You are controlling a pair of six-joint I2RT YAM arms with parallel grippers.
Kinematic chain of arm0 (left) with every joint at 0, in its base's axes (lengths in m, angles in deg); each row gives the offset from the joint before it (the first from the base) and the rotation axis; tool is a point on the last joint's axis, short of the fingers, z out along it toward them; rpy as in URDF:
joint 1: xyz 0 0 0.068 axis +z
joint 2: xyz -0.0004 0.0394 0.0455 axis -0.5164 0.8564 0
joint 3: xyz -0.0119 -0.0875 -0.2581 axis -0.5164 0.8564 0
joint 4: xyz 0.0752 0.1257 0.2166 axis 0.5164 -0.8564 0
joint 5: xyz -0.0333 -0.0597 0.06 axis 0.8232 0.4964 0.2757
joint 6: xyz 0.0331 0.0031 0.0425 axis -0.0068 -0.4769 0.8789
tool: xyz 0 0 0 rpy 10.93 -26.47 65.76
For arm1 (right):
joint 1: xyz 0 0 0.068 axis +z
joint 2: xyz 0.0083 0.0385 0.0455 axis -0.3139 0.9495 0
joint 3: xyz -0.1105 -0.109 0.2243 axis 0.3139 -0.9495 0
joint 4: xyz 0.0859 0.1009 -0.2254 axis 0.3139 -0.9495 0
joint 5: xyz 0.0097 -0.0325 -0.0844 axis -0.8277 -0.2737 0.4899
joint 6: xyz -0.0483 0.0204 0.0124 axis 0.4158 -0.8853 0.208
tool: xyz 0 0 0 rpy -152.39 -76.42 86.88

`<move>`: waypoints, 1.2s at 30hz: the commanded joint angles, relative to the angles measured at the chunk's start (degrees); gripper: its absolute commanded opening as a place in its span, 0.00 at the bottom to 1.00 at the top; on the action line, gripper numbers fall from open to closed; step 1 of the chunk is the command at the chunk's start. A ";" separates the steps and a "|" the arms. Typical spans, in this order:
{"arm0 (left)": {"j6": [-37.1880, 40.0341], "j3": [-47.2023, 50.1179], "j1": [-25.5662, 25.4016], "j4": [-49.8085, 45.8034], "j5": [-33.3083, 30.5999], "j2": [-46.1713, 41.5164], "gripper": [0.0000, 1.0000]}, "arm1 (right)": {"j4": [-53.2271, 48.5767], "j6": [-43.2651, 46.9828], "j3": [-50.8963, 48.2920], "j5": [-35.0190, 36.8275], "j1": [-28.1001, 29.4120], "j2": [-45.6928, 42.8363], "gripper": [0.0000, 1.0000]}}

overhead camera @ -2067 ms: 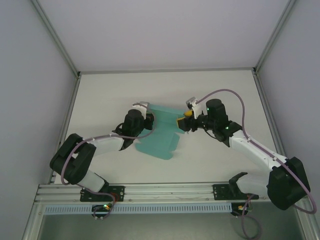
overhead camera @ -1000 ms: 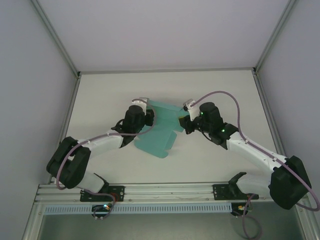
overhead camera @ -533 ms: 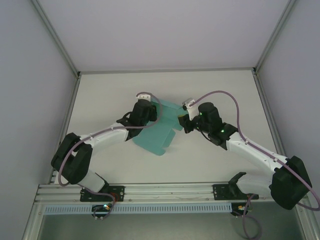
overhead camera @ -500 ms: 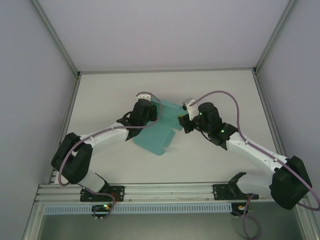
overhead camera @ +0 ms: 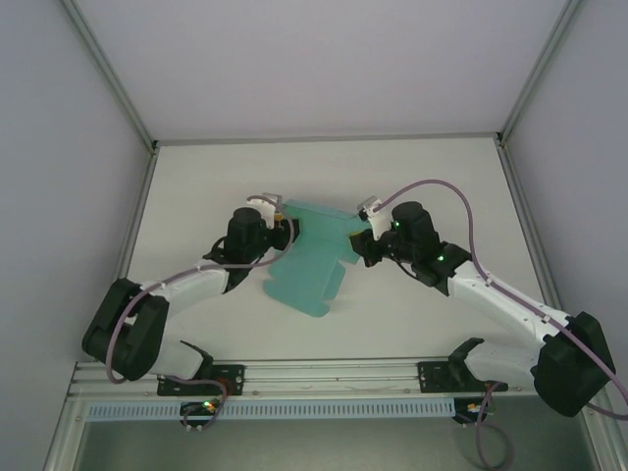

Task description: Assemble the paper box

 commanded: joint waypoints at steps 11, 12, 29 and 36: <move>0.94 0.46 1.33 -1.84 6.61 -4.67 0.72 | -0.48 0.80 2.49 -5.95 -0.44 -0.85 0.00; 0.98 0.15 1.27 -2.30 6.59 -4.41 0.72 | -0.38 0.80 2.49 -6.09 -0.44 -0.79 0.00; 0.50 1.75 1.40 -8.09 1.02 -8.16 0.53 | -1.10 1.51 2.93 -4.60 -0.59 -0.64 0.00; 0.59 0.74 1.09 -5.90 3.42 -5.32 0.28 | 0.13 0.63 3.01 -5.74 -0.62 0.51 0.00</move>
